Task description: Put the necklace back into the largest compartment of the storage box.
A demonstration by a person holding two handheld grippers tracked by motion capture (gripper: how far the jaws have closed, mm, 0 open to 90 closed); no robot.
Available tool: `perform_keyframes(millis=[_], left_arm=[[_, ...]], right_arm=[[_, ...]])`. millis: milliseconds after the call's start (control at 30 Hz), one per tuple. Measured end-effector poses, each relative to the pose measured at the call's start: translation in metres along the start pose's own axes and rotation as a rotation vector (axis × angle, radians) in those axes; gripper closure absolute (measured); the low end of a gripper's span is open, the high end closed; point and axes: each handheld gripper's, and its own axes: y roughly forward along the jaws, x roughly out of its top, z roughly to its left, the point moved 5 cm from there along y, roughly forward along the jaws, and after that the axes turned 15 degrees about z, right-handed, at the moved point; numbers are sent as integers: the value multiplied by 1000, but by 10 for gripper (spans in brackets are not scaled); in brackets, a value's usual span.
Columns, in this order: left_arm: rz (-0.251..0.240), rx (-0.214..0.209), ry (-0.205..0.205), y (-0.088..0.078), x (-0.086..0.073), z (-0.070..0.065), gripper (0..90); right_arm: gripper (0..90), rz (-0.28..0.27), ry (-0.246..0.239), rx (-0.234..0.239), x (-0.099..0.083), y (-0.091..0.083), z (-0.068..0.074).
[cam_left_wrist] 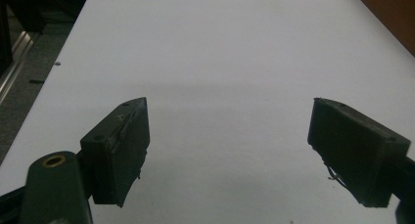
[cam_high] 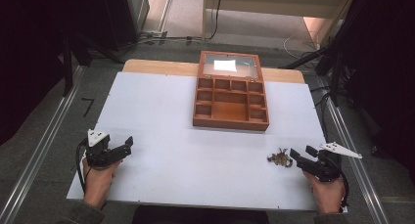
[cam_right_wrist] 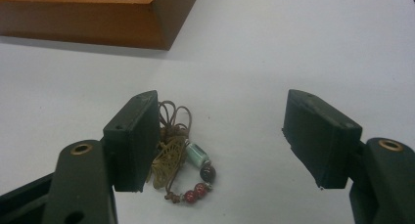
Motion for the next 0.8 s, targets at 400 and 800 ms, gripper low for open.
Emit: perform_keyframes(millis=[400,800], left_arm=[[2,-4,-1,0,0,0,158],[3,-5,-2,1,0,0,158]], right_arm=[[280,6,-5,4,1,2,3],[282,11,-15,9,3,5,7]])
